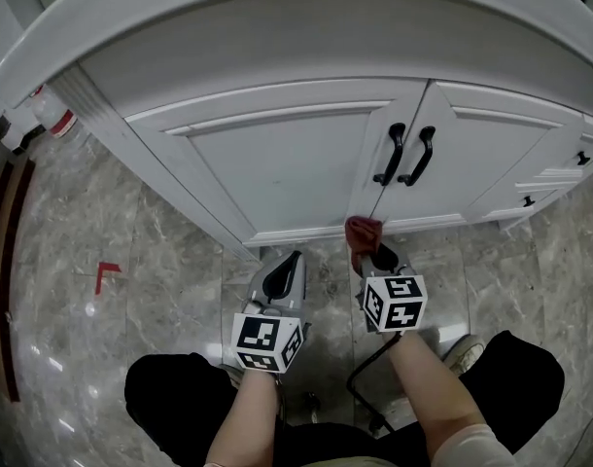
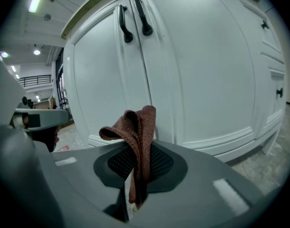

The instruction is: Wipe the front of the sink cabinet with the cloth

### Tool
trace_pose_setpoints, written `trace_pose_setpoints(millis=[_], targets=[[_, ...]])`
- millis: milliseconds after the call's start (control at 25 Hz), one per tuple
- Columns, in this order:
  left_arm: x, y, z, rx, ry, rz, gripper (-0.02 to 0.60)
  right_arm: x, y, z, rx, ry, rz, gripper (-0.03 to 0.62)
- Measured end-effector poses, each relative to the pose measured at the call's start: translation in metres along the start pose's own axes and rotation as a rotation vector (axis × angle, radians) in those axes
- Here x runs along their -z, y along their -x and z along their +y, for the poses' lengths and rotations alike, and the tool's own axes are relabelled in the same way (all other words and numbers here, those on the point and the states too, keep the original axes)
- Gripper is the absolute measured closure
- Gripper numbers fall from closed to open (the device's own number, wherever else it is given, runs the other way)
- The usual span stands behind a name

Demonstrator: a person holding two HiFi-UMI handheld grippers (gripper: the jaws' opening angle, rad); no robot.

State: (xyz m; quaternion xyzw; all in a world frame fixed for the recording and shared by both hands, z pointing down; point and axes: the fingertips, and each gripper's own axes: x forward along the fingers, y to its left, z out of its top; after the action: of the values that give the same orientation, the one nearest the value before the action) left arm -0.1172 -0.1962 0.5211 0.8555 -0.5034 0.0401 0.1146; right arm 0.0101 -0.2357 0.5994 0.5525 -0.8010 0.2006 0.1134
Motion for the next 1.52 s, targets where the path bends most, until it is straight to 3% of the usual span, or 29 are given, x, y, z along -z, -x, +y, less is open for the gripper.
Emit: trace_pose_setpoints(millis=[120,280,440,640,800,1080,1520], targets=[[-0.020,-0.002,-0.015,0.003,-0.001,-0.045,0.581,-0.030,0.024,0.016,-0.070,0.039,-0.070,0.516],[-0.059,-0.009,-0.043,0.019,-0.062,-0.106,0.581,-0.092,0.063,0.026,-0.139,0.115,-0.180,0.516],[-0.104,-0.007,-0.072,0.005,-0.070,-0.190,0.581,-0.161,0.107,0.025,-0.187,0.141,-0.295,0.517],[-0.168,0.010,-0.120,-0.004,-0.158,-0.291,0.581,-0.242,0.156,0.029,-0.249,0.192,-0.430,0.517],[-0.215,0.022,-0.144,-0.017,-0.164,-0.365,0.581,-0.287,0.170,0.026,-0.256,0.231,-0.482,0.517],[-0.228,0.017,-0.165,-0.053,-0.155,-0.363,0.581,-0.309,0.166,0.003,-0.225,0.242,-0.471,0.517],[-0.205,-0.037,-0.241,0.035,-0.132,-0.327,0.581,-0.318,0.200,-0.127,-0.041,0.208,-0.459,0.517]])
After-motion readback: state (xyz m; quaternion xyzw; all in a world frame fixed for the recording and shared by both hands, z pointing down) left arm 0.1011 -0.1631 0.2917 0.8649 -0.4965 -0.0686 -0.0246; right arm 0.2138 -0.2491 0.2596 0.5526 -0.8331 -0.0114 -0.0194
